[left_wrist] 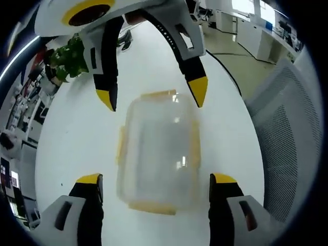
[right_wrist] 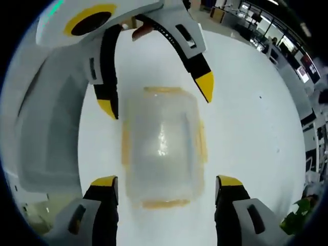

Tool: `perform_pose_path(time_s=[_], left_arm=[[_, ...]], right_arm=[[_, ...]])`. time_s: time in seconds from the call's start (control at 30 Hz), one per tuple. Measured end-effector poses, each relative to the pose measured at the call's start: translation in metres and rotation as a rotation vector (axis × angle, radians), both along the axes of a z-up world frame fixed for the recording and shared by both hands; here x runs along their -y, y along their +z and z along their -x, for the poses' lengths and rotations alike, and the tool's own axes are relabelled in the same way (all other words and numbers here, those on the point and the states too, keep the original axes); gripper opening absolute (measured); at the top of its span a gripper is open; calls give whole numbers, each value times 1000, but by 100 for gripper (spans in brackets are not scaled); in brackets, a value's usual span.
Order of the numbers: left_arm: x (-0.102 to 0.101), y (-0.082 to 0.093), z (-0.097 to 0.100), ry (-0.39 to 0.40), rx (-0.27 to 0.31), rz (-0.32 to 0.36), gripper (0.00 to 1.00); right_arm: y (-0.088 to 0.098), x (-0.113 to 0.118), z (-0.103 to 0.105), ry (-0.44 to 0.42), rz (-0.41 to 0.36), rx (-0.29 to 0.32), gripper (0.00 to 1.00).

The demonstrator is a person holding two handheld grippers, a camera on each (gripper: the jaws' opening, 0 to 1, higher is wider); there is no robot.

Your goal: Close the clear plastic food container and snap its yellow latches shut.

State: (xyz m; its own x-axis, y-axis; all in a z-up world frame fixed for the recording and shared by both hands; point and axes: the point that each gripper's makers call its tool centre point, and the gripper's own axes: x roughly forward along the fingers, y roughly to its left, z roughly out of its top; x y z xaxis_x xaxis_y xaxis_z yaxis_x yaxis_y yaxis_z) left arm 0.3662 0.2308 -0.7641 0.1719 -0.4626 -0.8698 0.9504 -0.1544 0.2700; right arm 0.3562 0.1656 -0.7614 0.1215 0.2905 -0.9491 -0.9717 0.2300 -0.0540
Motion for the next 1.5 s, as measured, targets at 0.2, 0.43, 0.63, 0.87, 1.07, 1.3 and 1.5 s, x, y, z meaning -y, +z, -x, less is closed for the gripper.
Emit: perform_pose_path(time_s=[0.2,0.43,0.63,0.87,1.07,1.3,1.5], left_arm=[[0,-8,-3,3,-12,-15,86],[-3,-16,-5,-2,-26,-36,86],[-1,-22,-6,-3,-36,-44,87],[2,-27,-4,-9,-52,-49,87],[0,-32,-4,-8,-61,-65,83],[-1,-33,-5,-14,-44,-62,82],[0,-33,-4,4,-53,-48,82]], right_arm=[[-7,2,0,8,14,4,78],[-15,4,-2,14,24,9,78],[-20,6,-2,16,31,6,79],[-26,5,-1,7,21,-5,79],[-31,5,4,16,24,-24,77],[-31,5,3,24,25,-25,77],[-32,5,3,38,27,-34,76]])
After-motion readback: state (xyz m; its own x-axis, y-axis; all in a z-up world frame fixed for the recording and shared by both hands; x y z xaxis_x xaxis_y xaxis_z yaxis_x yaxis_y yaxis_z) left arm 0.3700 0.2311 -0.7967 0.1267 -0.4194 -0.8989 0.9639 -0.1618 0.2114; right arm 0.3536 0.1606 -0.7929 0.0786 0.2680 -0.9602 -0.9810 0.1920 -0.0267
